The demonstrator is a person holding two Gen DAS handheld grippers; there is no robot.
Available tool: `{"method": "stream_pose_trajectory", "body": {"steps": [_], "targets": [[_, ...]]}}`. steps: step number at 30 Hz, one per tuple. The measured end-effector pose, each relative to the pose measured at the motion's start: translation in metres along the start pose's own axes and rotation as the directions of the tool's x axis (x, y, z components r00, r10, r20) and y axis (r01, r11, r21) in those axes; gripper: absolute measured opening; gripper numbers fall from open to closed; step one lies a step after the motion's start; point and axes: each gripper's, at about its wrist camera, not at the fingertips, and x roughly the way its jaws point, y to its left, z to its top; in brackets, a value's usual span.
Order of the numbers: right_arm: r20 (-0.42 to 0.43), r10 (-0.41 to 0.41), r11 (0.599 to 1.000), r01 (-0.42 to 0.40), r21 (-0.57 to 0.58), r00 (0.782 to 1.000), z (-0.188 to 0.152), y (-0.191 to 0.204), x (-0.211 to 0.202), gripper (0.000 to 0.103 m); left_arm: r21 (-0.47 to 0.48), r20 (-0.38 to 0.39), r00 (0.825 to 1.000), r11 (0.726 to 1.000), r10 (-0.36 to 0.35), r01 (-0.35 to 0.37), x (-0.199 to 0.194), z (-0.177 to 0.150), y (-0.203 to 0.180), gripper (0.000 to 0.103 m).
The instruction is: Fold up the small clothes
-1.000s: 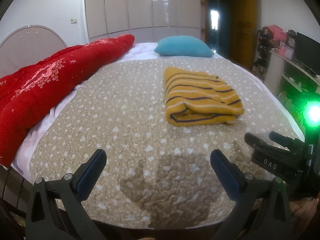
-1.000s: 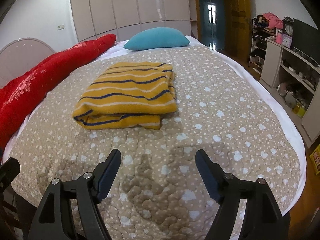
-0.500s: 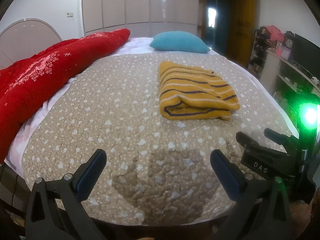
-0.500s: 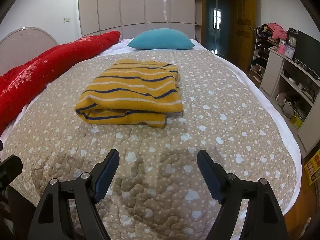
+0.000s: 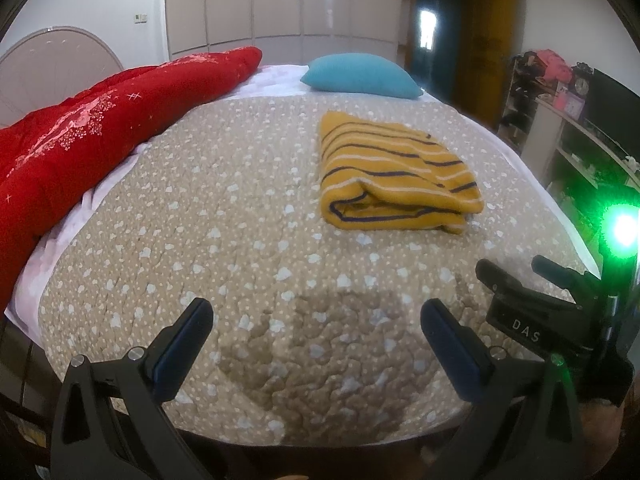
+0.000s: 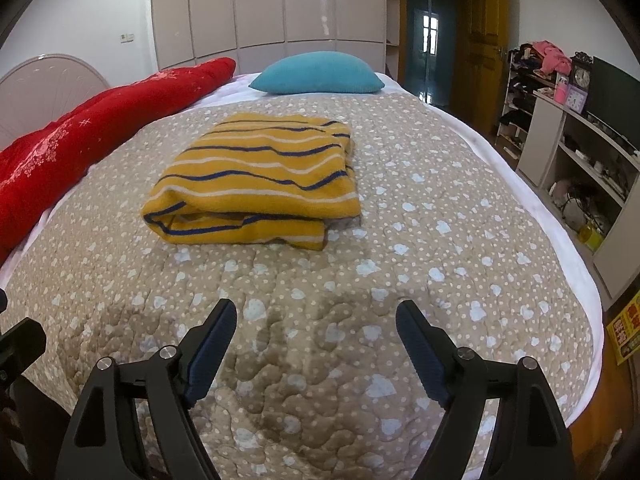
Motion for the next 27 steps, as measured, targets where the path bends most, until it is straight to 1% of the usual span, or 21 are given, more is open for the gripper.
{"method": "stream_pose_trajectory", "body": {"steps": [8,17,23,27], "targets": [[-0.005,-0.001,1.0,0.001,0.008,1.0,-0.001,0.0,0.001,0.087,-0.003,-0.013,1.0,1.0,-0.012,0.012,0.002,-0.002,0.0,0.103],[0.005,-0.006,1.0,0.006,0.022,1.0,-0.001,-0.004,0.001,0.087,-0.018,-0.052,0.998,0.999,-0.044,0.043,0.008,-0.003,0.001,0.103],[0.035,-0.001,1.0,0.0,0.026,0.999,0.001,-0.005,-0.005,0.088,-0.03,-0.065,0.997,0.998,-0.053,0.051,0.01,-0.004,0.002,0.103],[0.036,0.003,1.0,-0.004,0.019,0.999,0.002,-0.004,-0.005,0.088,-0.043,-0.085,0.995,0.998,-0.057,0.053,0.016,-0.004,0.006,0.103]]}}
